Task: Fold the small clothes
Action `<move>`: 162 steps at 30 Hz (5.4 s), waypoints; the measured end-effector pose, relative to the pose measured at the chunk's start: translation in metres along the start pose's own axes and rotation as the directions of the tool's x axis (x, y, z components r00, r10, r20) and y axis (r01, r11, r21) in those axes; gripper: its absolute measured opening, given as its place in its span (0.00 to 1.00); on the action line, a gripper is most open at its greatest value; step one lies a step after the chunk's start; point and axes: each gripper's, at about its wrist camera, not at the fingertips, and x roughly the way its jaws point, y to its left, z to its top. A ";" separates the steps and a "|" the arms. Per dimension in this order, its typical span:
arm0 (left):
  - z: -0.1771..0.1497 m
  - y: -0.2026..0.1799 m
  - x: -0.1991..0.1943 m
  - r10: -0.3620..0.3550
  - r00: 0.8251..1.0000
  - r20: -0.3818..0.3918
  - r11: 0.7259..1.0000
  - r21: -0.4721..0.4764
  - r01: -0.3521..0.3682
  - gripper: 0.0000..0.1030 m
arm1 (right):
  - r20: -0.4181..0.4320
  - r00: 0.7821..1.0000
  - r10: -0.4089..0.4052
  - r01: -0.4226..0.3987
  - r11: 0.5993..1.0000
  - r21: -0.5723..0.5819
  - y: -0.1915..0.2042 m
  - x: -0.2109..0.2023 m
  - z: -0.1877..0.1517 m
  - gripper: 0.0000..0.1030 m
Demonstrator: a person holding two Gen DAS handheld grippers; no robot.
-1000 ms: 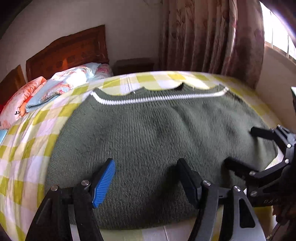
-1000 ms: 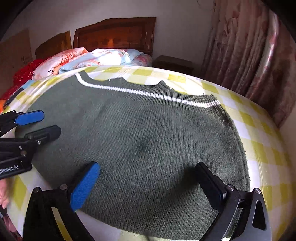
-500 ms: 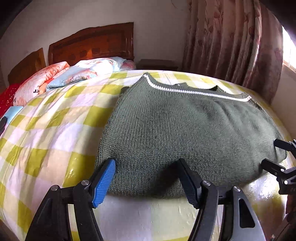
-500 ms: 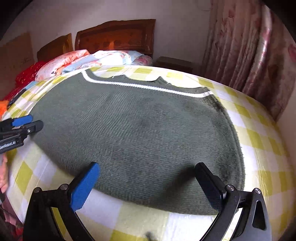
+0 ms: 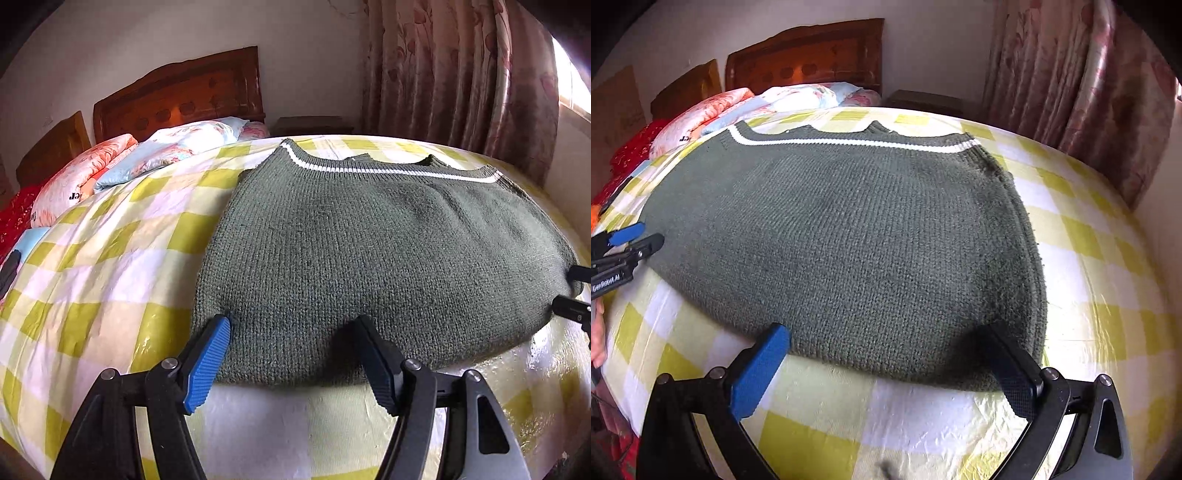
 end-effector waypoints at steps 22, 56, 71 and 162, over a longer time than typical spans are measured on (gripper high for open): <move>-0.001 -0.002 0.000 0.003 1.000 0.002 1.000 0.004 -0.003 0.69 | 0.044 0.999 0.010 -0.010 1.000 0.013 0.028 0.029 0.063 1.00; 0.140 -0.001 0.115 -0.085 0.995 -0.057 0.996 -0.027 0.083 0.67 | 0.096 0.994 0.043 -0.041 0.999 -0.024 0.025 0.029 0.043 1.00; 0.133 -0.001 0.113 -0.100 0.995 -0.018 0.994 -0.050 0.099 0.68 | -0.079 0.992 0.100 -0.110 0.984 -0.143 0.051 0.114 0.168 1.00; 0.026 0.022 0.015 -0.021 0.999 0.035 0.998 -0.056 0.023 0.60 | 0.038 0.994 0.104 -0.108 0.987 0.117 -0.026 -0.021 -0.010 1.00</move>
